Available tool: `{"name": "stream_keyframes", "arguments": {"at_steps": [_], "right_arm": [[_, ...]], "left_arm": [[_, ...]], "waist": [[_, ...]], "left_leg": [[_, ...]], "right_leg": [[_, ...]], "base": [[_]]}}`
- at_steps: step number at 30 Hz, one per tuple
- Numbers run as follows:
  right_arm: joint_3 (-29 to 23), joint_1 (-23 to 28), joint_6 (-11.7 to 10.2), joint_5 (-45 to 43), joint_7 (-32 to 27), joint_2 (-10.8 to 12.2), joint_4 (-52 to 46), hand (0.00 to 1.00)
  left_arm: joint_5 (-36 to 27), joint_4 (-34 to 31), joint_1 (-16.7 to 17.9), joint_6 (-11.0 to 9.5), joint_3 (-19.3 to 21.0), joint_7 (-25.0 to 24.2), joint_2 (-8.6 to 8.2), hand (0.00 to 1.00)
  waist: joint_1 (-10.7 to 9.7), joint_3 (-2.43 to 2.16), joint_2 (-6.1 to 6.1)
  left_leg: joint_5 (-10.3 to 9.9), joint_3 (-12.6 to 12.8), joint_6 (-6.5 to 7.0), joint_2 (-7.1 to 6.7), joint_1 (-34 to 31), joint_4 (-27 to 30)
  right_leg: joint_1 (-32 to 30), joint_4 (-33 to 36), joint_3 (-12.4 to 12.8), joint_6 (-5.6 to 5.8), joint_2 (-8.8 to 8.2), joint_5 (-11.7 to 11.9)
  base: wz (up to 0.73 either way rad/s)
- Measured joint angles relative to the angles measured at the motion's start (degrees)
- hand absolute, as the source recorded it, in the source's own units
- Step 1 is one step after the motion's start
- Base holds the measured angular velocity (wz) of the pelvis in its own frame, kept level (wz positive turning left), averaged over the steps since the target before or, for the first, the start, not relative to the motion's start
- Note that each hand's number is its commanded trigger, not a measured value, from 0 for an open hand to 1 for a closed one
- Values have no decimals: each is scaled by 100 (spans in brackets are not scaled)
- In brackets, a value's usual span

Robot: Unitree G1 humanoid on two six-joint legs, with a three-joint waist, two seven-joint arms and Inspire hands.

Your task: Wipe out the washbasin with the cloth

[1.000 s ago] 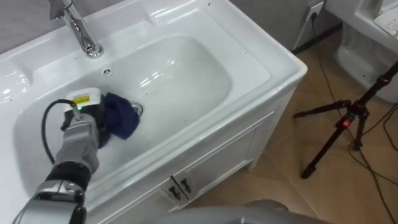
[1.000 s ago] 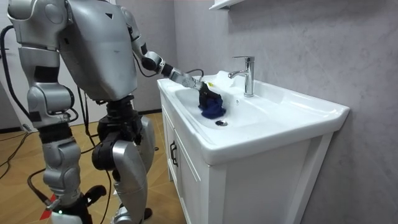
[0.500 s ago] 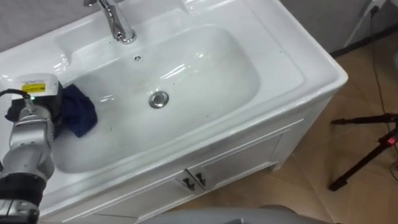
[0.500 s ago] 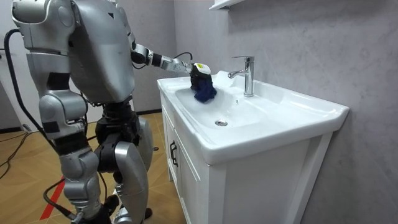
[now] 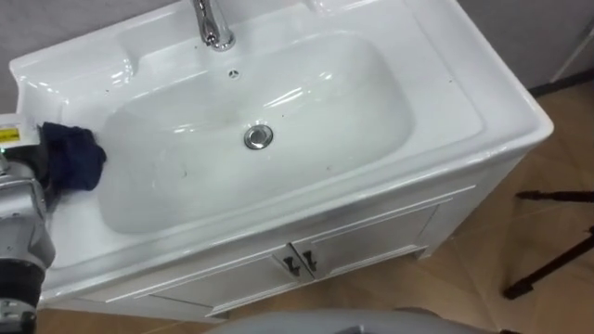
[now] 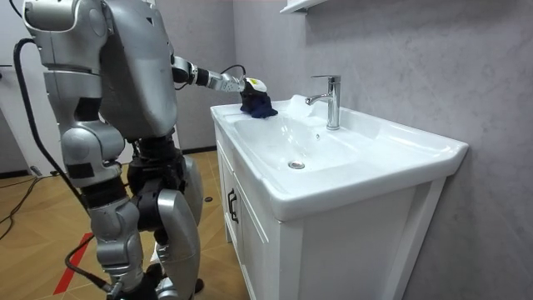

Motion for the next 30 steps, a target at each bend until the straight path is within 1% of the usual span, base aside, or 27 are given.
{"name": "stream_keyframes", "arguments": {"at_steps": [2,3,4,6,8,10,11,13,16,18,21,24,26,28,29,30], "right_arm": [[-4,27,-14,-17,8,0,-8,0],[-4,30,-20,-11,10,0,-12,0],[-10,54,-26,32,8,-1,-20,0],[-12,110,-35,111,11,-14,-50,0],[-8,104,-61,119,11,-17,-24,0],[-2,100,-142,118,12,-16,68,0],[5,112,-166,120,12,-16,102,0],[114,107,-215,115,12,-12,193,0],[214,97,-253,105,13,-8,243,0],[221,90,-261,90,10,-12,240,0],[234,111,-254,115,29,-12,254,0],[321,117,-254,117,150,-13,294,0],[337,118,-257,113,217,-12,305,0],[417,115,-256,103,260,-12,328,0],[450,115,-256,91,275,-9,328,0],[453,118,-255,88,298,-6,335,0]], "left_arm": [[50,5,14,30,-8,-2,-1,100],[92,4,29,46,-25,-7,-2,100],[146,3,37,135,-124,-29,-4,100],[280,4,38,193,-247,-79,-6,100],[360,41,37,228,-275,-121,-20,100],[455,136,33,285,-312,-120,-77,100],[472,204,25,294,-371,-118,-77,100],[515,266,17,335,-462,-96,-80,100],[581,376,-4,350,-469,-20,-94,100],[610,436,-6,370,-489,14,-101,100],[665,434,-4,460,-659,101,-113,100],[1011,409,0,466,-687,132,-178,100],[1155,378,0,471,-686,234,-264,100],[1232,346,0,471,-686,543,-398,100],[1236,326,0,467,-686,618,-422,100],[1268,292,0,449,-686,758,-490,100]], "waist": [[-112,14,-19],[-138,16,-22],[-160,20,-27],[-186,19,-37],[-214,21,-39],[-307,22,-23],[-328,29,-13],[-367,30,-12],[-440,35,-9],[-483,52,4],[-559,66,28],[-606,75,26],[-623,82,16],[-622,90,0],[-623,98,-11],[-625,103,-27]], "left_leg": [[1,-57,1,-9,-2,-1],[1,-63,1,-11,10,-2],[1,-64,1,-11,50,1],[1,-58,1,-16,108,-4],[1,-55,1,-24,130,-6],[1,-56,2,-41,162,-3],[1,-56,2,-48,207,-4],[1,-37,2,-54,243,-4],[1,16,2,-56,242,-6],[3,29,5,-58,232,-7],[12,31,20,-66,193,-7],[19,27,32,-84,197,-6],[20,25,33,-89,201,-6],[20,21,33,-93,216,-9],[20,19,33,-92,228,-11],[19,21,33,-92,237,-10]], "right_leg": [[20,0,-57,6,-14,-12],[33,0,-58,7,-13,-16],[77,-5,-56,8,-13,-21],[107,-13,-44,12,-17,-30],[116,-8,-15,19,-17,-36],[151,-12,-8,32,-32,-44],[197,-20,4,40,-38,-49],[237,-20,8,47,-45,-54],[206,-24,31,51,-48,-57],[193,-25,60,52,-44,-56],[198,-94,57,75,-50,-37],[193,-91,25,82,-73,-32],[201,-81,-14,83,-89,-31],[237,-71,-47,85,-99,-30],[255,-76,-54,85,-99,-30],[285,-94,-71,85,-100,-30]], "base": [[13],[8],[0],[0],[0],[0],[0],[0],[-2],[-3],[4],[4],[2],[5],[7],[6]]}}
